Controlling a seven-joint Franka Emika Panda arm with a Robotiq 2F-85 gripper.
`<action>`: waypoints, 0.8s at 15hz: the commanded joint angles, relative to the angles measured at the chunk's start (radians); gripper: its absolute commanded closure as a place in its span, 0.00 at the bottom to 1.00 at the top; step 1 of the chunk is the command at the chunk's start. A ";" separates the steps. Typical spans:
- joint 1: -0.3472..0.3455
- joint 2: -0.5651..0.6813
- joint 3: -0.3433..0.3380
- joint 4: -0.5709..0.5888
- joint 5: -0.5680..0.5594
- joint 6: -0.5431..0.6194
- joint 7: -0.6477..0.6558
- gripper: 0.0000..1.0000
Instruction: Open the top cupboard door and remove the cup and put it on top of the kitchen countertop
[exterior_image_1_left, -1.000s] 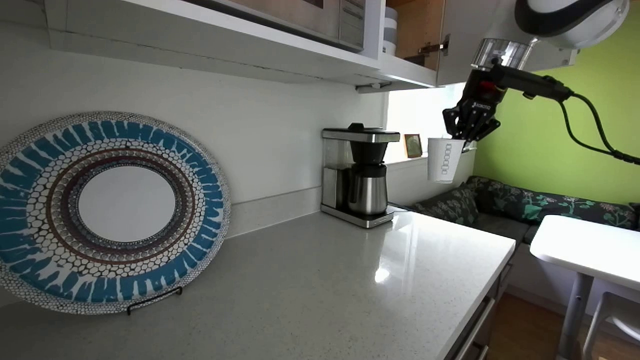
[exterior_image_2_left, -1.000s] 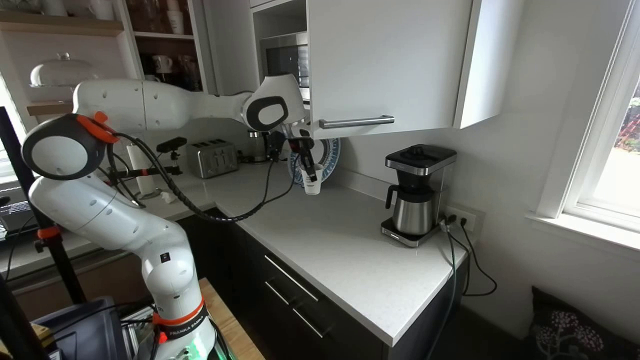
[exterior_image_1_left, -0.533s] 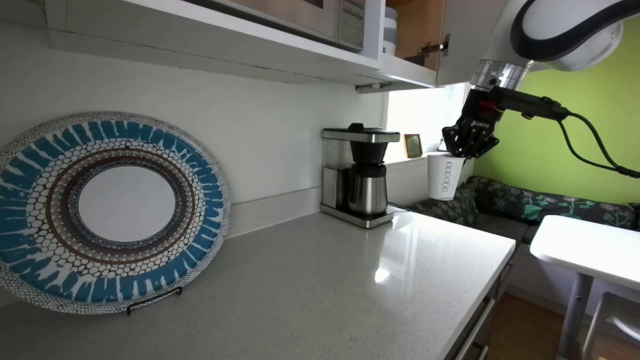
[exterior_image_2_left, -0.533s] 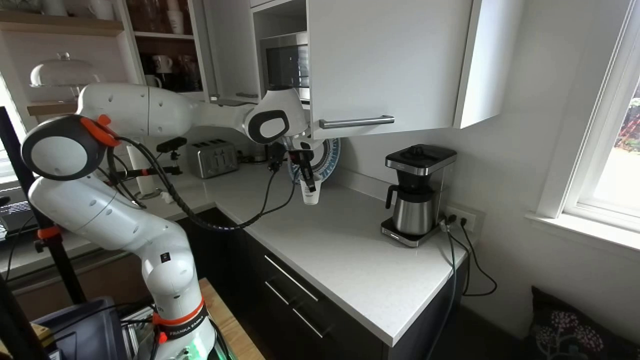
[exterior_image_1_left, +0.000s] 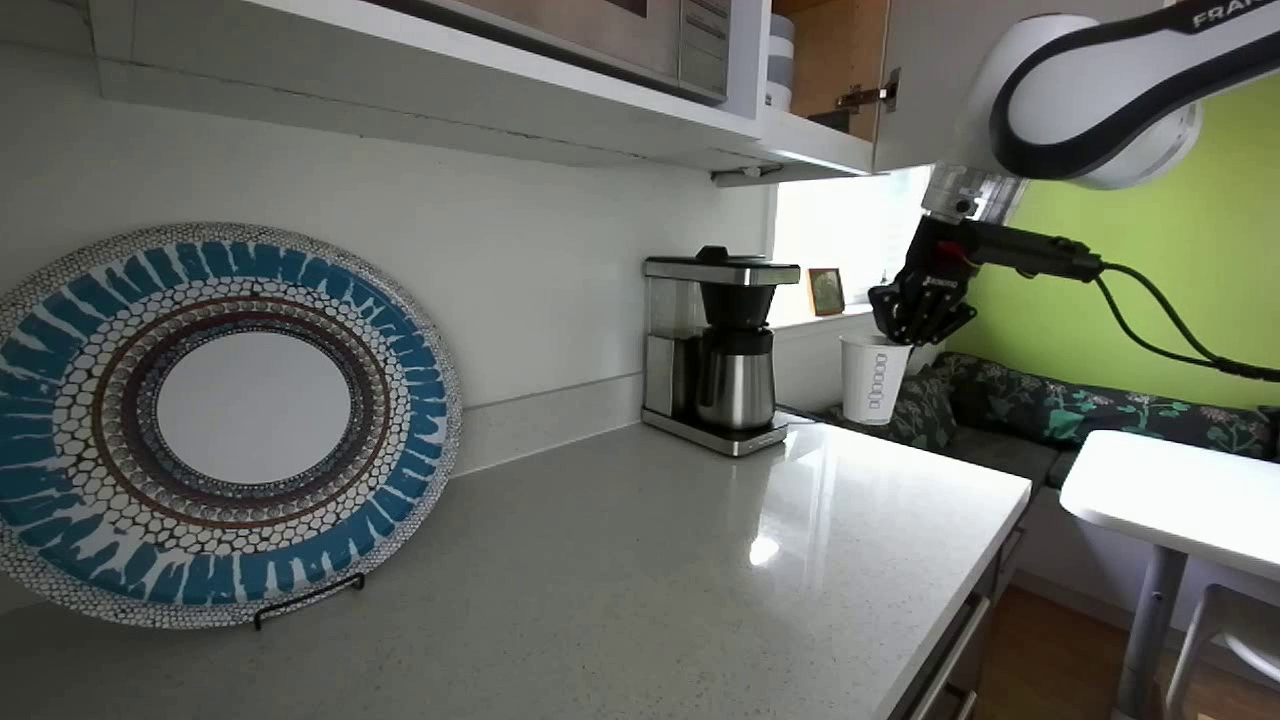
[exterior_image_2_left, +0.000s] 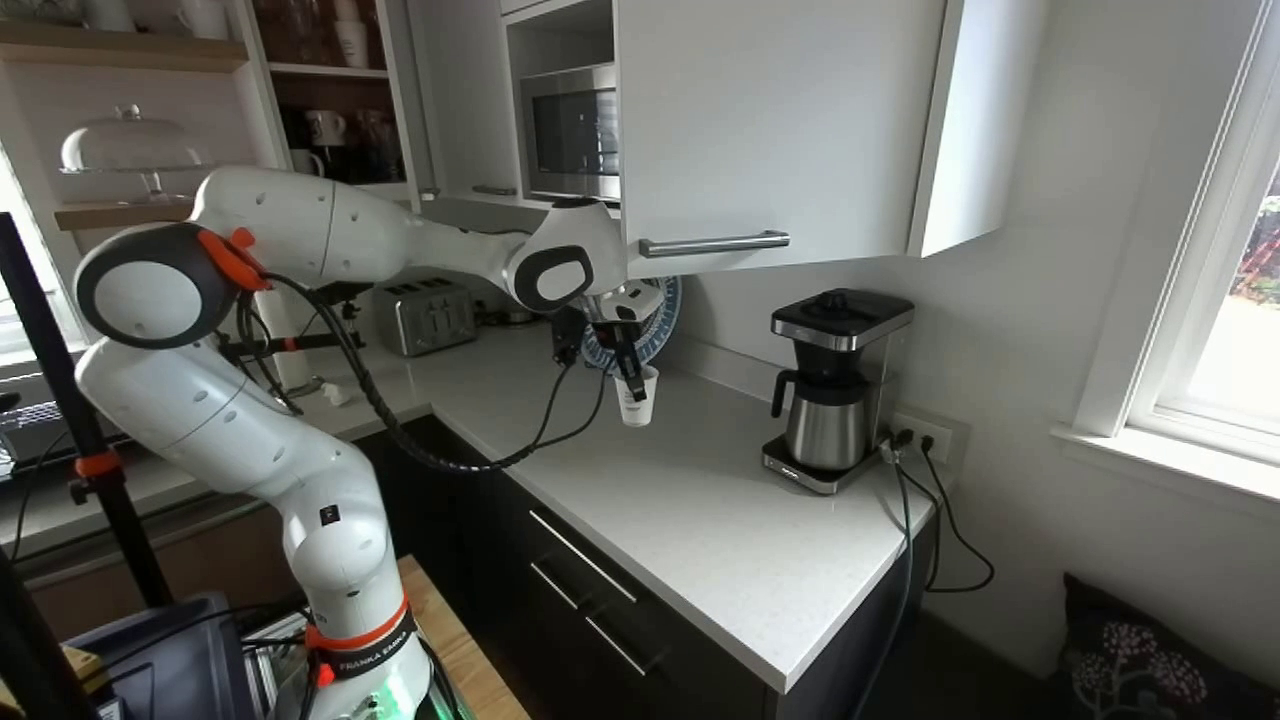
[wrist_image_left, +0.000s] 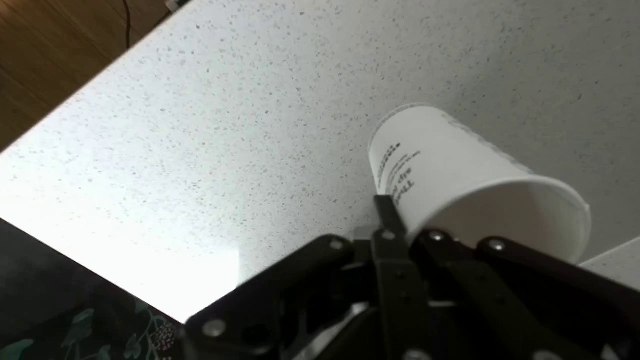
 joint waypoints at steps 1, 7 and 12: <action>0.002 0.076 -0.023 -0.046 -0.006 0.149 -0.069 0.99; -0.006 0.186 -0.039 -0.073 -0.020 0.228 -0.104 0.99; -0.004 0.242 -0.050 -0.094 -0.023 0.263 -0.117 0.99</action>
